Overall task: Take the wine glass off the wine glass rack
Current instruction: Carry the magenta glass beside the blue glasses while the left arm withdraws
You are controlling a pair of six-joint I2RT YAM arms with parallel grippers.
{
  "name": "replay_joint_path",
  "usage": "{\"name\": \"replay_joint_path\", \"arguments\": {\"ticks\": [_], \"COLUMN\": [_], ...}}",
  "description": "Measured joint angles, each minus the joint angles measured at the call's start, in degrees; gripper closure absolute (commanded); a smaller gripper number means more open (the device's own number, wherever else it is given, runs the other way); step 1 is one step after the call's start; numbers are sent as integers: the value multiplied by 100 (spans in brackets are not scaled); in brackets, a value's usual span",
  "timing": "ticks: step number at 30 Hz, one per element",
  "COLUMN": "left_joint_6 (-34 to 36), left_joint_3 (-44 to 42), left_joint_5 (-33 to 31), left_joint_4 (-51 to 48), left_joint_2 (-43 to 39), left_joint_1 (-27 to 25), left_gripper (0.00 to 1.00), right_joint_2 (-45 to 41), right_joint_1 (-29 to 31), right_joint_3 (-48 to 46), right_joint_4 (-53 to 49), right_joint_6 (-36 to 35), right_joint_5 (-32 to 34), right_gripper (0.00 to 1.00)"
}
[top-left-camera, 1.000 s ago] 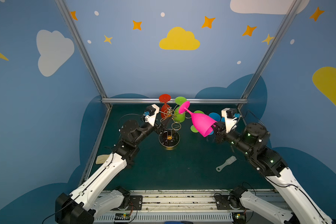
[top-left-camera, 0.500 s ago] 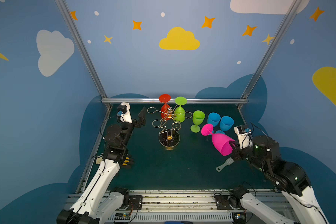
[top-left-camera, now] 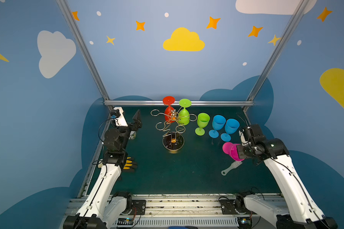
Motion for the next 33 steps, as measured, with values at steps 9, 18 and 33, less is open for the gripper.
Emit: {"name": "replay_joint_path", "arguments": {"ticks": [9,18,33], "left_joint_6": [-223,-162,-61], "left_joint_3": [-4,-50,-79], "left_joint_5": [15,-61,-127], "left_joint_4": [42,63,63], "left_joint_2": [22,15,17], "left_joint_1": [223,236,238], "left_gripper": [11,11,11], "right_joint_2": [1165,2048,4291], "right_joint_1": [-647,-1259,-1766], "right_joint_3": [39,610,2785], "right_joint_4": [295,586,-120], "right_joint_6": [-59,-146,166], "right_joint_5": [87,177,46], "right_gripper": [100,100,100]}}
